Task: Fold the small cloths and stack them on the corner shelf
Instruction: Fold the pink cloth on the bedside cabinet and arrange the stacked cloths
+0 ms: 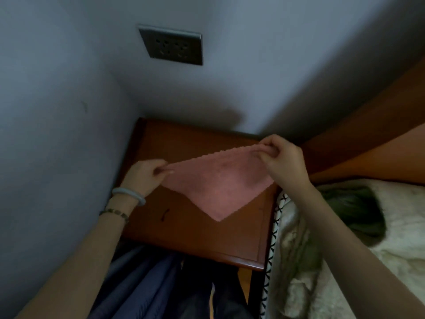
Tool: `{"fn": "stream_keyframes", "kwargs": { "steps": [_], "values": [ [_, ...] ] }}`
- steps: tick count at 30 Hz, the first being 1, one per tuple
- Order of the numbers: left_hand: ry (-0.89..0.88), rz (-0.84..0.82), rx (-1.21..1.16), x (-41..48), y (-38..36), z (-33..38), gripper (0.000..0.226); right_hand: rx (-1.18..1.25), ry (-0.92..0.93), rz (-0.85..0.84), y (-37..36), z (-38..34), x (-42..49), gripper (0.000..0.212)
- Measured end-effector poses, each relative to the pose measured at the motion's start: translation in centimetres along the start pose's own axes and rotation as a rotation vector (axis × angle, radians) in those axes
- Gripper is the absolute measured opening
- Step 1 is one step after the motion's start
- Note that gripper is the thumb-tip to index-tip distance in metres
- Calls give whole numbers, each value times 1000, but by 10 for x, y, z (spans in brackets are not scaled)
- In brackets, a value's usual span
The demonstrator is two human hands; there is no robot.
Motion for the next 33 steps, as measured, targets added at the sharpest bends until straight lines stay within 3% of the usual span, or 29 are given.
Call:
{"fn": "stream_keyframes", "kwargs": {
  "steps": [6,11,16,19,26,30,33],
  "values": [
    [-9,400,11,6,93,22,19,-2,125,172,29,-27,11,18],
    [-155,456,-81,3,117,17,19,183,120,223,33,-35,10,23],
    [-124,205,-107,-14,83,-3,31,121,58,58,12,-8,-10,21],
    [-58,34,-2,-21,37,-30,12,55,-93,-123,-15,23,-33,23],
    [70,-399,58,-57,-64,-73,10,-148,-389,-493,-75,111,-97,29],
    [86,-693,85,-82,-100,-86,4,-265,-449,-756,-93,139,-132,32],
    [110,-662,42,-86,-105,-90,6,-173,-482,-669,-94,145,-136,25]
  ]
}}
Point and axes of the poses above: each hand's wrist, its own x-axis towards the middle knuckle, its own y-axis out of the back of the hand, z = x × y, the point moved 3 cm from there along x, towards the middle knuckle, and after that the axes turned 9 degrees about x, right-handed, at the moved point
